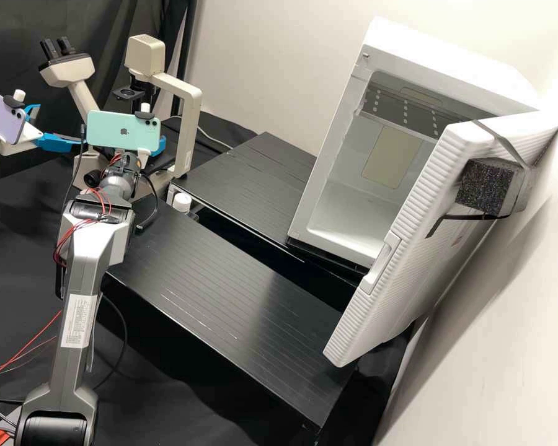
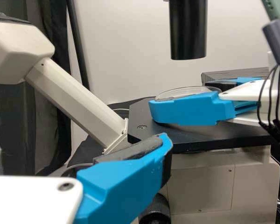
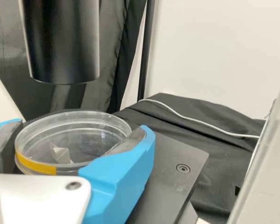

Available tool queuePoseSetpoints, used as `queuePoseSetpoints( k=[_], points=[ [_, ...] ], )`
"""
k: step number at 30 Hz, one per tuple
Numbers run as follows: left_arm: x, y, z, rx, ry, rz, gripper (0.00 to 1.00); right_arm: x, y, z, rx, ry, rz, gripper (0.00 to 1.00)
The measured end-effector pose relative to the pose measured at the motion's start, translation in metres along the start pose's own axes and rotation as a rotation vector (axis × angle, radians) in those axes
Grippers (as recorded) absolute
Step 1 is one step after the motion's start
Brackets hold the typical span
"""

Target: Take out the petri dish and place it under the microscope.

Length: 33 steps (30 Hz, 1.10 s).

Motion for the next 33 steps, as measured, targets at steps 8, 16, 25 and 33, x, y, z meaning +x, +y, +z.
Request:
queuePoseSetpoints(
  k=[8,16,25,33],
  points=[
    [0.000,0.000,0.000,0.000,0.000,0.000,1.00,0.003,-0.005,0.004,0.000,-0.009,-0.010,1.00],
    [0.000,0.000,0.000,0.000,0.000,0.000,1.00,0.003,-0.004,0.004,-0.006,-0.012,-0.007,1.00],
    [0.000,0.000,0.000,0.000,0.000,0.000,1.00,-0.013,-0.001,0.007,-0.022,0.017,0.015,1.00],
    [0.000,0.000,0.000,0.000,0.000,0.000,1.00,-0.054,0.007,0.006,-0.049,0.080,0.042,1.00]
  ],
)
